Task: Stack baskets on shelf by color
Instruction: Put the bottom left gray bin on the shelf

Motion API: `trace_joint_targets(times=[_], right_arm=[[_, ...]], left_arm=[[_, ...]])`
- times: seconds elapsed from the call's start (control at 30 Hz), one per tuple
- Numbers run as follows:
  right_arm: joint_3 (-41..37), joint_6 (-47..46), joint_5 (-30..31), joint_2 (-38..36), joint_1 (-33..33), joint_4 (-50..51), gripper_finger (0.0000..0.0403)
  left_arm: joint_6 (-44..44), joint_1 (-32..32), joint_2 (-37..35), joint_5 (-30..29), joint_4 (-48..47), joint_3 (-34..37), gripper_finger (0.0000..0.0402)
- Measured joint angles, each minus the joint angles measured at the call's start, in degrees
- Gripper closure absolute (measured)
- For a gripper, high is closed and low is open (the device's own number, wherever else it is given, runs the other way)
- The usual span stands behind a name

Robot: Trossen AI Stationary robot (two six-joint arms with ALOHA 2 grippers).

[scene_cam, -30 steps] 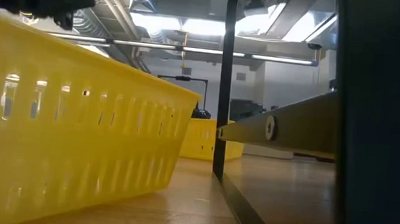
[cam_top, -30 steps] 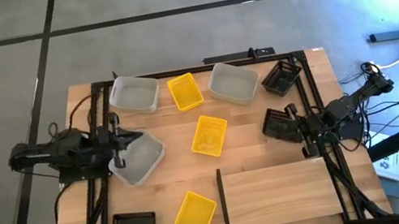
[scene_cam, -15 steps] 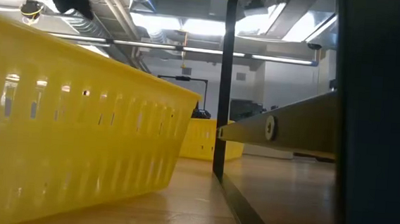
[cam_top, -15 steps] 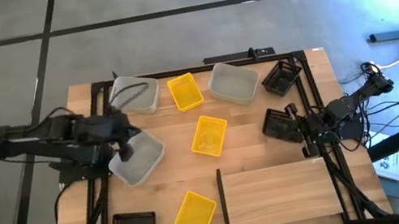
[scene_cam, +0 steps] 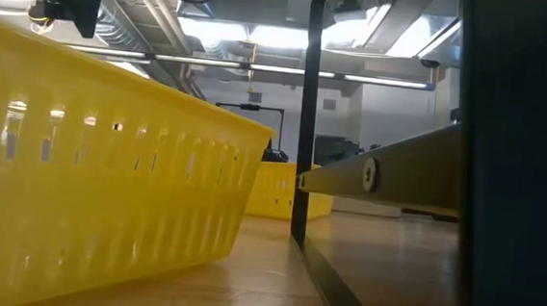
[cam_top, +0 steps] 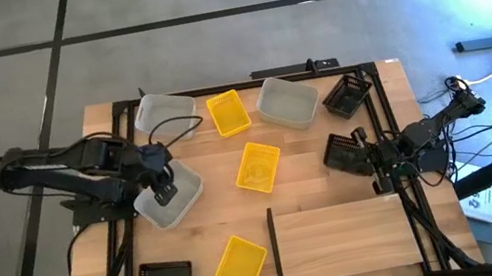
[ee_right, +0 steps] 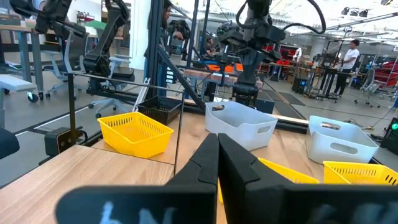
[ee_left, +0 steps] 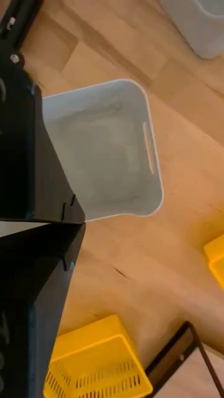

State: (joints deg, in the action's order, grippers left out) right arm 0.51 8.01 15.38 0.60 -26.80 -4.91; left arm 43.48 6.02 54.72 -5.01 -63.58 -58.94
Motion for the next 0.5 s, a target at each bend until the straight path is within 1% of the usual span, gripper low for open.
trace_joint_targets(times=[0.13,0.23,0.33,0.5], right_arm=[[0.0,0.0,0.0,0.0,0.0,0.0,0.0402],[0.0,1.1,0.0,0.0,0.0,0.0,0.0402],[0.0,1.6,0.0,0.0,0.0,0.0,0.0402],[0.0,1.5,0.0,0.0,0.0,0.0,0.0402]], left_arm=[[1.4,0.0,0.8,0.1,-0.2,0.0,0.0401],[3.0,0.0,2.1,1.5,-0.3,0.0,0.0395],[7.1,0.0,3.4,2.2,-0.3,0.0,0.0375],[7.7,0.0,6.7,3.3,0.1,0.0,0.0336]])
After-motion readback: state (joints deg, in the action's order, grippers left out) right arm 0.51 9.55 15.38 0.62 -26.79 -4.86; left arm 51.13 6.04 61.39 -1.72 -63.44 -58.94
